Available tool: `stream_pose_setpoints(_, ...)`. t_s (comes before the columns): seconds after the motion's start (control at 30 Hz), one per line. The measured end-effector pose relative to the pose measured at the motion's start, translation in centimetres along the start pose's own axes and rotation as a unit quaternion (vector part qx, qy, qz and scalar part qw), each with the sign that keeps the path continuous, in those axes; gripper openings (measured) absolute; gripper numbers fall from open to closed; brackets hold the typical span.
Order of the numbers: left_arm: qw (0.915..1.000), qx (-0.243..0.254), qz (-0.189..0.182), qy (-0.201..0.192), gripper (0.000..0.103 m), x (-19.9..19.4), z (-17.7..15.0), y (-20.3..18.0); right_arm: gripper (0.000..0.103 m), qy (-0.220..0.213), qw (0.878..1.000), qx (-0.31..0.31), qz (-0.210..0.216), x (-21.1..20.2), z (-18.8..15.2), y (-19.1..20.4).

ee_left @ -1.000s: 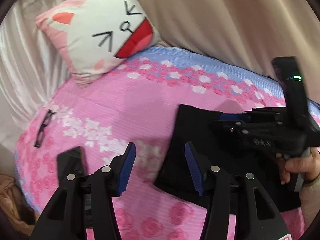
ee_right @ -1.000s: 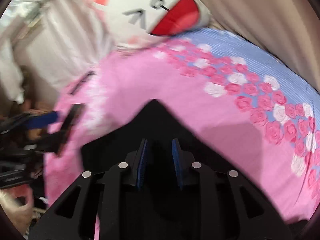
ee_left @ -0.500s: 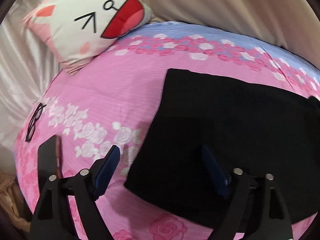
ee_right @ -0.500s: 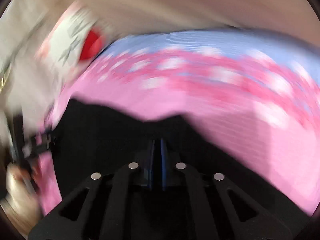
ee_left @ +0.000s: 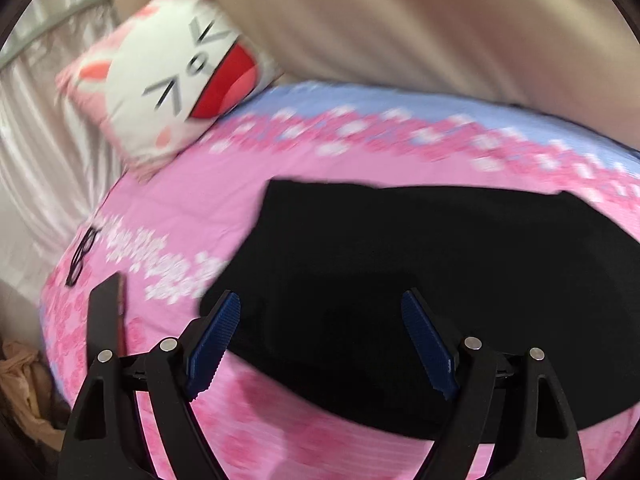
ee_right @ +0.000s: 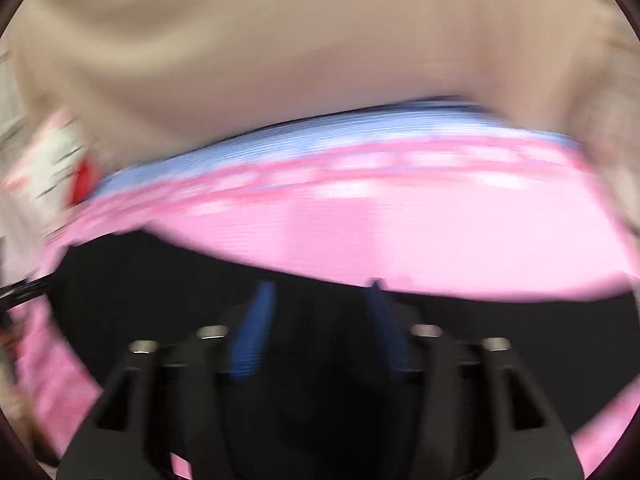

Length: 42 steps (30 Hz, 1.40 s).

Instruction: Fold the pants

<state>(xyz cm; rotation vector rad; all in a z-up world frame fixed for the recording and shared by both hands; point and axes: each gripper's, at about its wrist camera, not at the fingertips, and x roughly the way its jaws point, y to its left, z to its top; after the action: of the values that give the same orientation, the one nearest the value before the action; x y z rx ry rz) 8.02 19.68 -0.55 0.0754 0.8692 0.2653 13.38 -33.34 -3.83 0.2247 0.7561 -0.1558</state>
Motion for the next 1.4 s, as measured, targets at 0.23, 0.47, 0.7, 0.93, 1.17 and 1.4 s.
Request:
stream_pose_setpoints(0.23, 0.9976, 0.035, -0.06, -0.004, 0.081, -1.6, -0.2, -10.2, 0.059, -0.014, 0.982, 0.105, -0.154, -7.6, -2.6, -17.6)
stream_pose_setpoints(0.47, 0.9941, 0.074, -0.079, 0.004, 0.081, -3.3, -1.5, -17.2, 0.017, 0.071, 0.985, 0.036, -0.154, -1.5, -2.9, -19.3)
stream_pose_setpoints(0.7, 0.995, 0.082, -0.057, 0.006, 0.084, -4.1, -1.7, -19.0, 0.009, 0.054, 0.985, 0.016, -0.165, -1.4, -1.5, -22.5)
stream_pose_setpoints(0.93, 0.9937, 0.094, -0.051, 0.035, 0.084, -3.1, -2.9, -21.2, 0.054, 0.023, 0.992, 0.042, -0.12, -3.2, -2.8, -22.9)
stream_pose_setpoints(1.17, 0.9925, 0.1, -0.063, 0.033, 0.084, -3.7, -3.0, -22.6, 0.071, 0.008, 0.995, 0.055, -0.084, -3.9, -1.7, -23.1)
stream_pose_setpoints(1.4, 0.9906, 0.113, -0.075, 0.019, 0.084, -5.2, -3.2, -23.7, 0.008, 0.051, 0.99, -0.018, -0.131, 2.2, 0.7, -20.9)
